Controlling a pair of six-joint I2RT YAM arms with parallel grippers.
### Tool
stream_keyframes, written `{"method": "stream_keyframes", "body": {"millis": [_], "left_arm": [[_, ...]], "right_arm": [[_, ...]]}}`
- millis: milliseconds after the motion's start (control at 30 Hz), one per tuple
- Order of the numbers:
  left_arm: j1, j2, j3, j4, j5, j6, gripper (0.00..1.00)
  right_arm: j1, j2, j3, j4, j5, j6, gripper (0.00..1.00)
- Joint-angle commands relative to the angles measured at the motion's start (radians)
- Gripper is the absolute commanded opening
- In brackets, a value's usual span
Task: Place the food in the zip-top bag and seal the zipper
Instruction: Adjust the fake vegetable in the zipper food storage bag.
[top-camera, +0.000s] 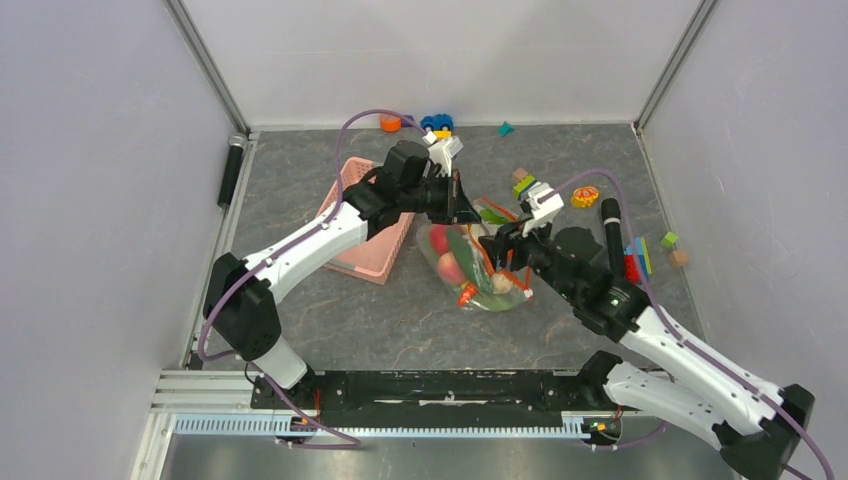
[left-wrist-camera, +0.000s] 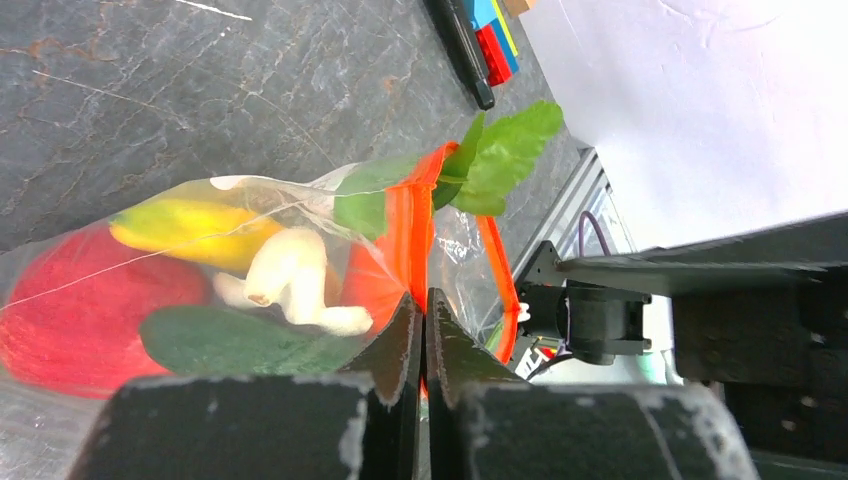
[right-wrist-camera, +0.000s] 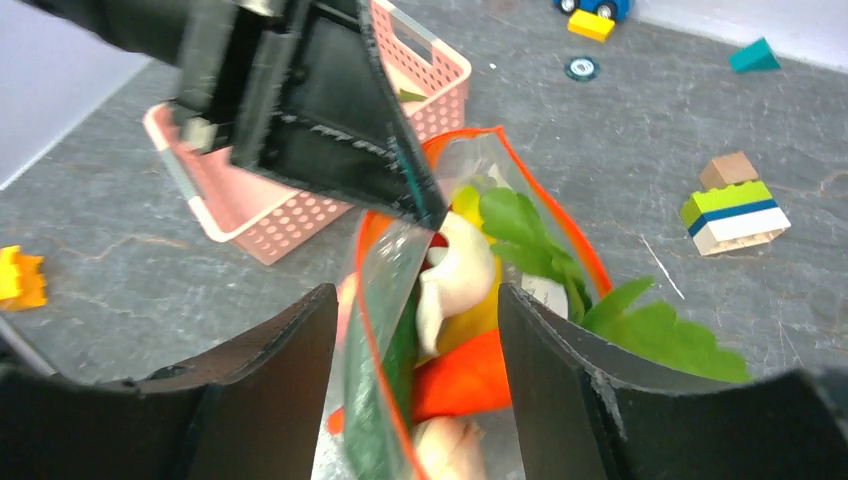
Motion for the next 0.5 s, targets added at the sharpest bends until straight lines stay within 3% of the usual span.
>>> {"method": "stream_keyframes", "body": {"millis": [0, 133, 267, 467], "left_arm": [[0.005, -0.012, 0.03, 0.087, -0.038, -0.033, 0.02], [0.005, -0.024, 0.018, 0.095, -0.039, -0.04, 0.02], [0.005, -0.036, 0.007, 0.113, -0.027, -0.048, 0.02], [0.005, -0.046, -0.012, 0.116, -0.024, -0.062, 0.02]], "right_arm": [[0.012, -0.114, 0.005, -0.091, 0.003, 0.044, 0.66], [0.012, -0.153, -0.042, -0.142, 0.034, 0.15, 0.66], [0.012, -0.164, -0.101, -0.149, 0.208, 0.309, 0.6], [0.012, -0.086, -0.126, -0.088, 0.289, 0.42, 0.55]]}}
